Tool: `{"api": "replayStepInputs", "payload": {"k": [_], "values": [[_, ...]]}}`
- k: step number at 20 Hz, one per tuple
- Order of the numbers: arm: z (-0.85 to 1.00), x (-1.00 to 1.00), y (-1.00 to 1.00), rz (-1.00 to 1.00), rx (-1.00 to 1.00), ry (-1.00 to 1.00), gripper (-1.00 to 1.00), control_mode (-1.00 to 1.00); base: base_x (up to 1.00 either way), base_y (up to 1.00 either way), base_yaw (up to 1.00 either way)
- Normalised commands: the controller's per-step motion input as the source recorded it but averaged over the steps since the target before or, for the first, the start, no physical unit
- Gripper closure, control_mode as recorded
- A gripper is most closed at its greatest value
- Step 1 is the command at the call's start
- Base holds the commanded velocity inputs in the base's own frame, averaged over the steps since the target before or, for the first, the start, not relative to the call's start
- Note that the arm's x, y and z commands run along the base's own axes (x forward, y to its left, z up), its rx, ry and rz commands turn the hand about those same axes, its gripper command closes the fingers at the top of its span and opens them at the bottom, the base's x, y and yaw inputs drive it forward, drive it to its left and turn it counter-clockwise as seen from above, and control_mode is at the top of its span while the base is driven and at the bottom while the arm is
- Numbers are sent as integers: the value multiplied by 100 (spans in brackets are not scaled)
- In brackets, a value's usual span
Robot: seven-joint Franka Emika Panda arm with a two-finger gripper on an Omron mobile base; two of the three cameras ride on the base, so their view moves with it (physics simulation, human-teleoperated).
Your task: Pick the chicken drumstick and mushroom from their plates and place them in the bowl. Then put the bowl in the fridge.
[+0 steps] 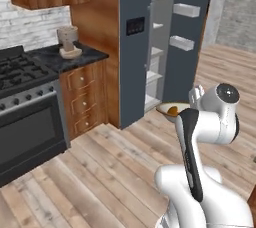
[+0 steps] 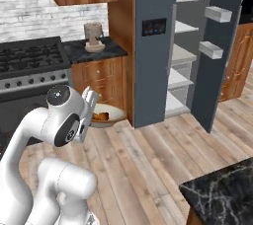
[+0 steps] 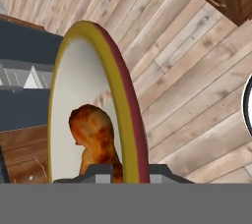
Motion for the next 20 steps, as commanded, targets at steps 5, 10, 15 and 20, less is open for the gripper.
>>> {"api": "replayStepInputs", "payload": {"k": [5,10,15,20], "values": [[0,0,0,0,0,0,100,100,70,0,-29],[0,0,0,0,0,0,100,100,67,0,-30],[0,0,0,0,0,0,100,100,79,0,-20],[0,0,0,0,0,0,100,100,86,0,-13]]}}
